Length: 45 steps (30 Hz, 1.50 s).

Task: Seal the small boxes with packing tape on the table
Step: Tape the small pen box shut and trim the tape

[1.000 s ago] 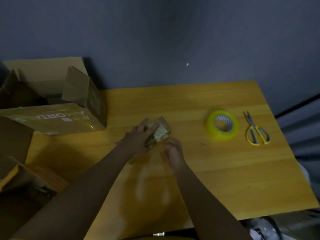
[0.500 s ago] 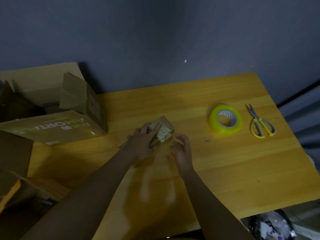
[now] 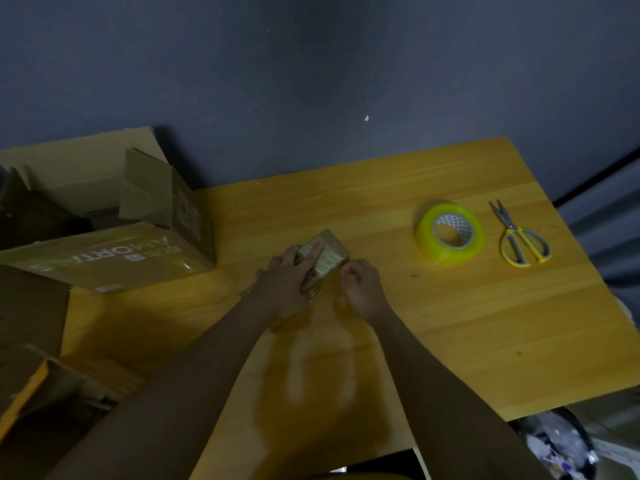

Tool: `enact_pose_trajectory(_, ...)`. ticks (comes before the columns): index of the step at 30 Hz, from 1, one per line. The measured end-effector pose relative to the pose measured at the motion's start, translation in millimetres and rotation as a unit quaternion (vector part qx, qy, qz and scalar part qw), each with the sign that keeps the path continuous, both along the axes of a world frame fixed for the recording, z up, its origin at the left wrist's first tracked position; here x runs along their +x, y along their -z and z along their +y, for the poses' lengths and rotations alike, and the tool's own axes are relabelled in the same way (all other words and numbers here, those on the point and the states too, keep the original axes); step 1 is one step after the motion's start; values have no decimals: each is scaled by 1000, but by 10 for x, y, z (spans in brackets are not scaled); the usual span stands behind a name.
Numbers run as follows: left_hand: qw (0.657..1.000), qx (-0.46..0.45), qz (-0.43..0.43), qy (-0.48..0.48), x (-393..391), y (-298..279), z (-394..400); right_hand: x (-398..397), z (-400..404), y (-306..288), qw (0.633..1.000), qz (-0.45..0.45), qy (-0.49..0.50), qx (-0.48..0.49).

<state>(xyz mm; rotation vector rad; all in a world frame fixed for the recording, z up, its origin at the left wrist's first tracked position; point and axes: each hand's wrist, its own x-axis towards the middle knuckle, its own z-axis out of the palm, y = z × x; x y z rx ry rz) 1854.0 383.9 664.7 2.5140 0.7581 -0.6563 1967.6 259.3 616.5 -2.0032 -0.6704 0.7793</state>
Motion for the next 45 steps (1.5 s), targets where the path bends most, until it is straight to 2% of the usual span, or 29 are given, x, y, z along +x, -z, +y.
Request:
enact_pose_trajectory(4, 1000, -1, 1, -2, 4, -10, 1, 44, -6, -83, 998, -4, -40, -48)
enact_pose_trajectory(6, 1000, -5, 1, -2, 2, -2, 3, -34, -68, -137, 996, 91, -3, 7)
enact_pose_trajectory(8, 1000, -4, -4, -2, -5, 6, 4, -84, -115, -181, 977, 206, 39, 48)
enact_pose_trajectory(10, 1000, -6, -5, -3, -4, 5, 5, -88, -147, -218, 957, 277, 68, 51)
enact_pose_trajectory(14, 1000, -2, -3, 1, -8, -1, 14, -63, -254, -227, 925, 361, 106, 60)
enact_pose_trajectory(18, 1000, -3, -5, 7, -15, -7, 10, -83, -408, -177, 890, 403, 185, 100)
enact_pose_trajectory(27, 1000, -4, -10, 2, 0, -3, 2, -288, -444, -78, 866, 382, 292, 138)
enact_pose_trajectory(35, 1000, 0, -7, 6, -9, 62, 26, -251, -43, 158, 877, 373, 296, 56)
enact_pose_trajectory(39, 1000, 1, -15, 2, -13, 88, 43, -258, 43, 156, 890, 332, 308, 53)
enact_pose_trajectory(41, 1000, -1, -15, 5, -17, 87, 58, -262, 13, 193, 927, 235, 292, -16)
enact_pose_trajectory(43, 1000, -5, -16, 4, -23, 84, 51, -286, -57, 198, 939, 143, 307, -63)
enact_pose_trajectory(44, 1000, -3, -18, 5, -23, 82, 45, -299, -95, 160, 931, 143, 332, -40)
enact_pose_trajectory(45, 1000, -1, -20, 5, -20, 77, 44, -315, -121, 89, 918, 182, 353, 17)
